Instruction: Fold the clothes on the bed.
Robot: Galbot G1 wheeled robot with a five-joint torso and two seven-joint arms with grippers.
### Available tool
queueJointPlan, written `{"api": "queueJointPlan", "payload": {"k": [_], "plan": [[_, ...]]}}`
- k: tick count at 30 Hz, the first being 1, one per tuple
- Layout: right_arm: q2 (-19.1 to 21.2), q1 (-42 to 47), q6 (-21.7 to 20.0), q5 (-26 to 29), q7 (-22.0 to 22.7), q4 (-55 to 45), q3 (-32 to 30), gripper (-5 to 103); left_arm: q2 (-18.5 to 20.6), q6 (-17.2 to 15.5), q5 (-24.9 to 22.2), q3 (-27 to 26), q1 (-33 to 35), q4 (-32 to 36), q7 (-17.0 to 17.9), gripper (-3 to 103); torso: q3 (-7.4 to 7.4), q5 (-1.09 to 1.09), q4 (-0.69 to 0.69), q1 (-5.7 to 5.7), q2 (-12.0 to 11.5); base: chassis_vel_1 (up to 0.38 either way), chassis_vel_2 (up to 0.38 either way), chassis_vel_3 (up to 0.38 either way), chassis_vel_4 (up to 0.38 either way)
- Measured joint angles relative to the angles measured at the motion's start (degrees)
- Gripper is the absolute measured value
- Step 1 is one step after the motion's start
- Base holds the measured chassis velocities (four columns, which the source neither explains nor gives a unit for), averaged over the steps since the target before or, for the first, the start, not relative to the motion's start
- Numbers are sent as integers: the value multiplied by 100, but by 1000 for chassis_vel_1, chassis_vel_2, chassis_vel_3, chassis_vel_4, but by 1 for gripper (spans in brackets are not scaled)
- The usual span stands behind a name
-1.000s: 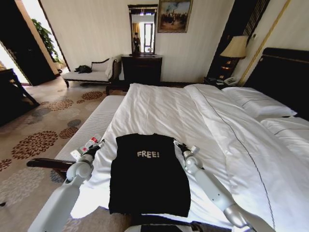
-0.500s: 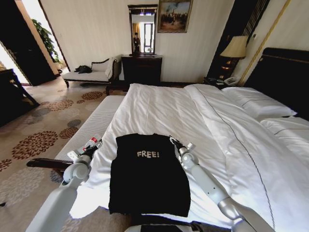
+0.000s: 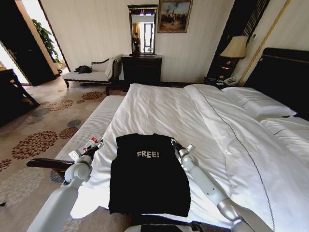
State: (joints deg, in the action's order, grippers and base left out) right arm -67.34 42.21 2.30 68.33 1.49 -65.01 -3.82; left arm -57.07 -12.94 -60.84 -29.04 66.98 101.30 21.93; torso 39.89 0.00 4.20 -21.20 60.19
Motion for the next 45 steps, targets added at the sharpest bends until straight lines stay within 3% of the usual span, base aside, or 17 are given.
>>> {"api": "queueJointPlan", "payload": {"k": [3, 14, 23, 32, 35, 36, 40, 42, 44, 45], "plan": [[-21, -21, 73, -56, -99, 54, 6, 2, 0, 3, 1, 43, -50, -51, -3, 100, 0, 0, 0, 0, 0, 0, 0, 0, 0], [-78, -97, 454, -50, -133, -25, -50, 0, 34, -89, -307, 607, -756, -772, -78, 100, 0, 0, -2, 0, 0, 0, 0, 0, 0], [124, -9, 478, -218, -76, -159, -143, 0, -496, -184, -799, 1772, -2584, -2237, -246, 100, 1, 2, 2, -1, -1, 0, 0, 0, 0], [316, 131, 482, -316, -10, -279, -268, 0, -796, -223, -550, 2186, -2873, -2839, -334, 103, 1, 1, -2, 0, -1, 0, 0, 0, 0], [353, 162, 484, -336, -10, -291, -284, 0, -848, -211, -529, 2231, -2904, -2923, -377, 97, 0, 1, -1, -1, -1, 0, 0, 0, 0], [355, 172, 484, -354, -7, -292, -285, 0, -878, -204, -524, 2252, -2924, -2951, -397, 88, 1, 1, 0, 0, -1, 0, 0, 0, 0], [346, 174, 485, -381, -4, -292, -279, 0, -904, -200, -516, 2280, -2938, -2965, -413, 77, 0, 0, 0, -1, 0, 0, 0, 0, 0], [330, 174, 487, -391, 4, -292, -264, 0, -930, -197, -514, 2301, -2942, -2970, -421, 66, 0, 0, 0, 0, -1, 0, 0, 0, 0], [329, 174, 487, -392, 6, -292, -260, 0, -937, -197, -514, 2303, -2942, -2972, -421, 66, 0, 0, 0, 0, 0, 0, 0, 0, 0], [328, 171, 488, -397, 10, -292, -249, 0, -957, -197, -516, 2304, -2930, -2979, -422, 61, 0, 0, 0, 0, 0, 0, 0, 0, 0]]}}
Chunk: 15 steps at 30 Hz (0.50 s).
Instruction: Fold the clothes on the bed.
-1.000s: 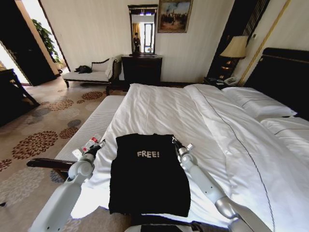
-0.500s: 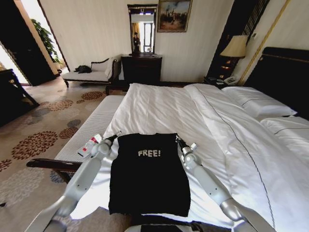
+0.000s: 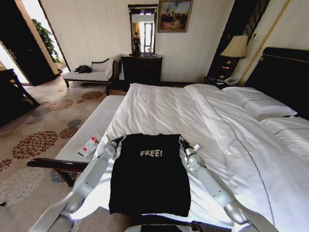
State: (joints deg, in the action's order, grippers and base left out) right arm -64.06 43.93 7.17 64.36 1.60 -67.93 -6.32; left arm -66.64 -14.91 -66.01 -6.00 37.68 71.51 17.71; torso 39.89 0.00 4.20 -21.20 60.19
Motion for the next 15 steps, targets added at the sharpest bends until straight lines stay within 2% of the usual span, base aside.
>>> {"api": "queueJointPlan", "payload": {"k": [1, 2, 5, 8, 12, 14, 15], "plan": [[2, -2, 0, -5, 1, 0, 6, 0, -14, 0, -4, 1, 14, -5, -1, 55, 0, 0, 0, 0, 0, 0, 0, 0, 0], [2, -2, 0, -5, 1, 0, 6, 0, -14, 0, -4, 1, 14, -5, -1, 55, 0, 0, 0, 0, 0, 0, 0, 0, 0], [12, -7, 0, -13, 5, -1, 16, 0, -56, 0, -4, 9, 53, -31, -14, 39, 0, 0, -1, 0, 0, 0, 0, 0, 0], [23, -11, 1, -15, 8, -6, 18, 0, -85, 14, 4, 8, 59, -57, -23, 34, 0, 0, -1, 0, 0, 0, 0, 0, 0], [48, -12, 5, -27, 25, -9, 19, 0, -124, 97, 31, -15, 26, -144, -56, 12, 0, 0, 0, 0, 0, 0, 0, 0, 0], [51, -12, 6, -31, 36, -9, 19, 0, -124, 102, 31, -18, 12, -154, -61, 12, 0, 0, 0, 0, 0, 0, 0, 0, 0], [59, -13, 13, -37, 69, -15, 20, 0, -124, 105, 26, -22, -13, -160, -65, 3, 0, 0, 0, 0, 0, 0, 0, 0, 0]]}}
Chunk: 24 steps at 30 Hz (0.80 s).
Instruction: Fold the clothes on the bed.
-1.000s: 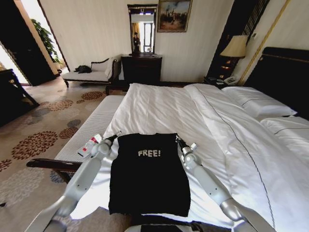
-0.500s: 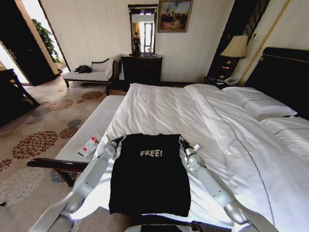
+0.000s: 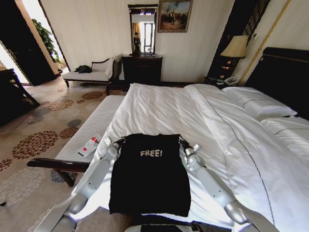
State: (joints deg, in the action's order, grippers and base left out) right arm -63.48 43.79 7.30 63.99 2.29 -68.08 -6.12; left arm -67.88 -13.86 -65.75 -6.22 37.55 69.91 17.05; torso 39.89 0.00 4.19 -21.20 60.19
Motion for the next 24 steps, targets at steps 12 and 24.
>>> {"api": "queueJointPlan", "payload": {"k": [12, 24], "plan": [[521, -468, 139, 127, 156, -578, 160, 0, 396, 9, -482, 198, -704, 307, -60, 0, 0, -1, 0, 1, 0, 0, 0, 0, 0], [1006, -1741, 113, 706, 238, -878, 1016, 0, 564, -16, -1043, 792, -2258, 1, -157, 0, 0, 1, 0, 0, 0, 0, 0, 0, 0]]}}
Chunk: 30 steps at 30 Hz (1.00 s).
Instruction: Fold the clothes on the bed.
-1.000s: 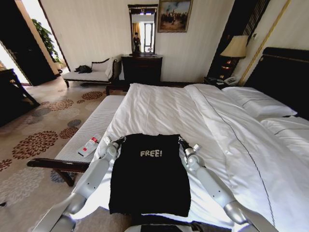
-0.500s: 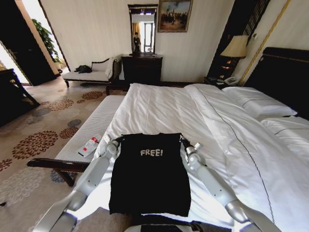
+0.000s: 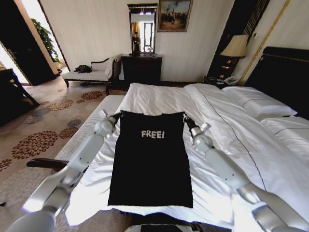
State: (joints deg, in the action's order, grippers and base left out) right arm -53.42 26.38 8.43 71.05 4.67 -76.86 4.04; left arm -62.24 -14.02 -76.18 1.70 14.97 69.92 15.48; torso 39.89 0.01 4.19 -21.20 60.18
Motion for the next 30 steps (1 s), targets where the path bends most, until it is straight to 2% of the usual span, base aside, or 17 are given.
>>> {"api": "queueJointPlan", "payload": {"k": [3, 6, 11, 13, 15, 17, 19, 22, 23, 25, 27, 30], "plan": [[-76, -477, 44, 65, 1, 263, 227, 0, -90, 42, -78, 18, -318, -309, -63, 0, 0, -1, 0, -1, 0, 0, 0, 0, 0], [-141, -626, 85, 93, 4, 325, 226, 0, -82, 83, -149, 17, -370, -307, -118, 0, 0, -2, -1, -2, 0, 0, 0, 0, 0], [-60, -37, 95, 125, 137, -212, -140, 0, 209, 174, -587, -174, 54, 491, -261, 0, 0, 0, 0, -1, 0, 0, 0, 0, 0], [-41, 43, 93, 123, 153, -276, -181, 0, 239, 180, -622, -206, 117, 575, -267, 0, 0, 0, 1, -1, 0, 0, 0, 0, 0], [90, 595, 74, 109, 263, -718, -507, 0, 454, 226, -794, -482, 698, 1174, -277, 0, -3, 1, 3, 1, 0, 0, 0, 0, 0], [135, 787, 62, 107, 301, -869, -626, 0, 529, 230, -835, -559, 927, 1352, -265, 0, -2, -1, 1, 2, 0, 0, 0, 0, 0], [240, 1258, 19, 114, 407, -1248, -890, 0, 720, 237, -860, -714, 1459, 1749, -235, 0, -2, -2, 1, 1, 0, 0, 0, 0, 0], [414, 2181, -10, 124, 636, -1914, -1221, 0, 1063, 232, -793, -1124, 2517, 2546, -110, 0, -2, -1, 0, 1, 0, 0, 0, 0, 0], [414, 2181, -10, 124, 636, -1914, -1221, 0, 1063, 232, -793, -1124, 2517, 2546, -110, 0, -2, -1, 0, 1, 0, 0, 0, 0, 0], [466, 2728, -45, 83, 840, -2355, -1393, 0, 1230, 197, -729, -1537, 3338, 3187, 3, 0, -3, -2, 1, 3, 1, 0, 0, 0, 0], [466, 2838, -61, 74, 902, -2450, -1426, 0, 1258, 186, -705, -1645, 3540, 3330, 25, 0, -3, -2, 1, 3, 1, 0, 0, 0, 0], [464, 3465, -152, -66, 1208, -2915, -1585, 0, 1390, 140, -586, -2263, 4601, 4044, 120, 0, -2, -2, -2, 3, 2, 0, 0, 0, 0]]}}
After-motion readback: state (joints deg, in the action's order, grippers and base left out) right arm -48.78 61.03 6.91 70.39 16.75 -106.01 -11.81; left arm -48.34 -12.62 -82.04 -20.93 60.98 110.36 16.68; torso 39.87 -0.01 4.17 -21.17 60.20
